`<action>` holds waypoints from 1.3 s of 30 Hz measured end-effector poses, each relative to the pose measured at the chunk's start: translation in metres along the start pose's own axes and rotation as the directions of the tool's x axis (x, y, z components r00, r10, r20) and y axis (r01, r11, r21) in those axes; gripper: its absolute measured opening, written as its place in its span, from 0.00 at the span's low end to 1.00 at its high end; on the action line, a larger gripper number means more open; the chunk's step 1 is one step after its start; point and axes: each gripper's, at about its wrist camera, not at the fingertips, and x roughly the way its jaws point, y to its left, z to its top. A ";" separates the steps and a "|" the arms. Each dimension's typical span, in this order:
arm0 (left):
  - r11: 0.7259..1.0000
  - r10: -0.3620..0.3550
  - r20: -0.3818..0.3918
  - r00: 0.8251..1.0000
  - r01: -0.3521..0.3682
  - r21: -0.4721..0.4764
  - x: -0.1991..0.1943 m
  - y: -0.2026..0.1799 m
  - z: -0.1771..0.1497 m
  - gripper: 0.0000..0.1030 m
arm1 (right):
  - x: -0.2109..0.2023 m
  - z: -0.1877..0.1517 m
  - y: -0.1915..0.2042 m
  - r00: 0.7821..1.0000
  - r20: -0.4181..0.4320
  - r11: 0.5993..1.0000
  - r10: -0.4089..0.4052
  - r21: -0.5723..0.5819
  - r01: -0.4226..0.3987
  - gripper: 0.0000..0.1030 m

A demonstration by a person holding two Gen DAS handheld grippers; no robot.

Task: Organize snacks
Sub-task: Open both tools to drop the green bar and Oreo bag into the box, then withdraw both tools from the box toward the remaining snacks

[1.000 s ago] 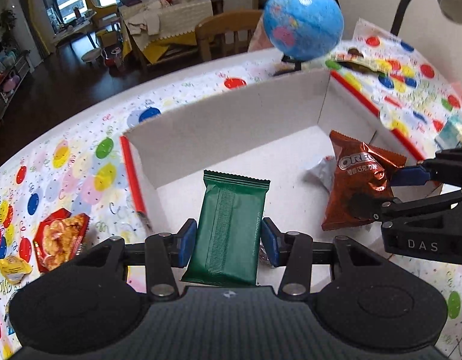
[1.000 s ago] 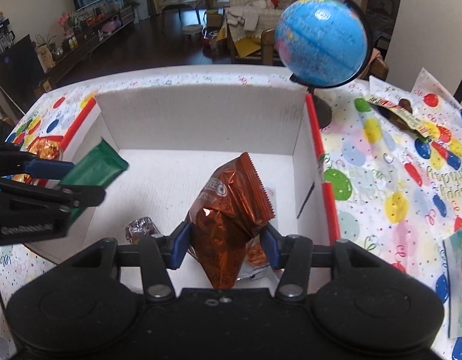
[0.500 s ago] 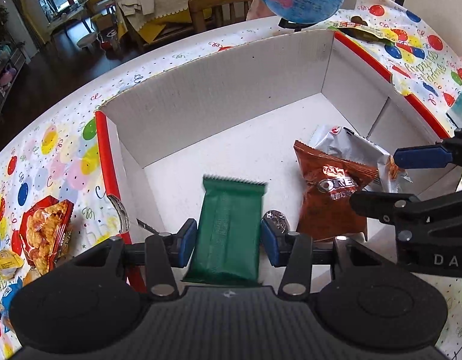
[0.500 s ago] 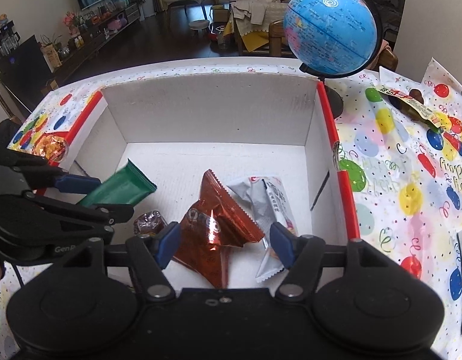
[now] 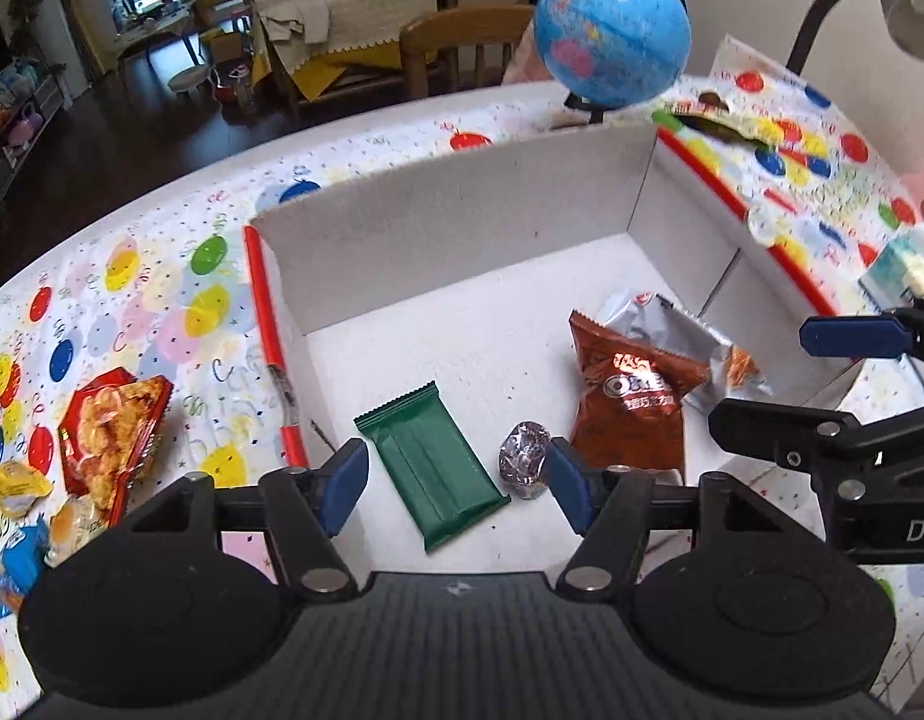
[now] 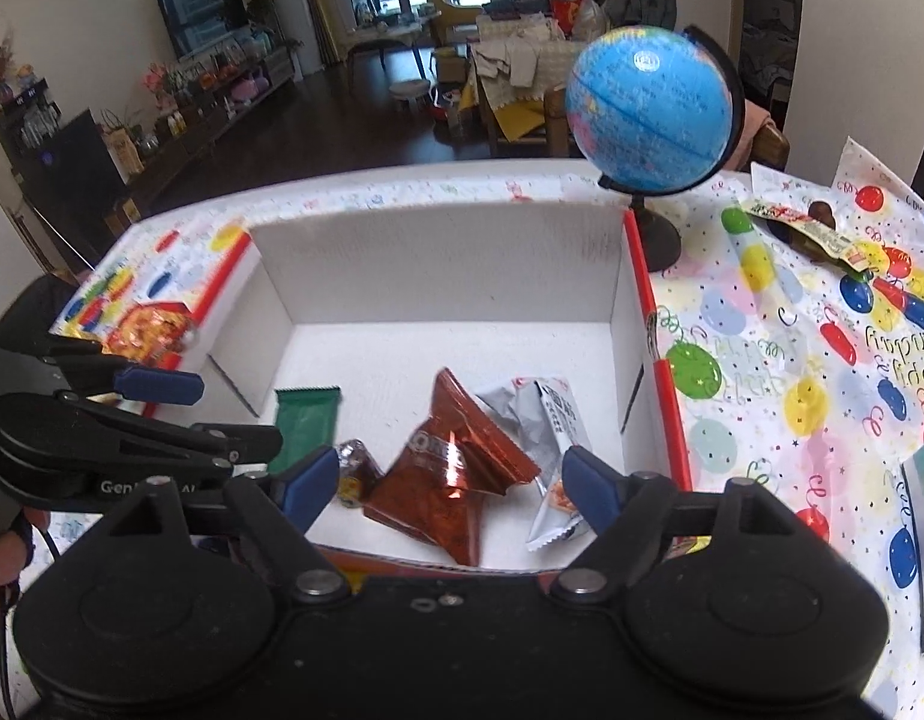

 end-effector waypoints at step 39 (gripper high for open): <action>0.982 -0.029 0.206 0.978 0.067 -0.179 -0.123 0.189 -0.103 0.79 | -0.021 -0.006 0.187 0.987 0.122 0.995 0.101 -0.011 -0.101 1.00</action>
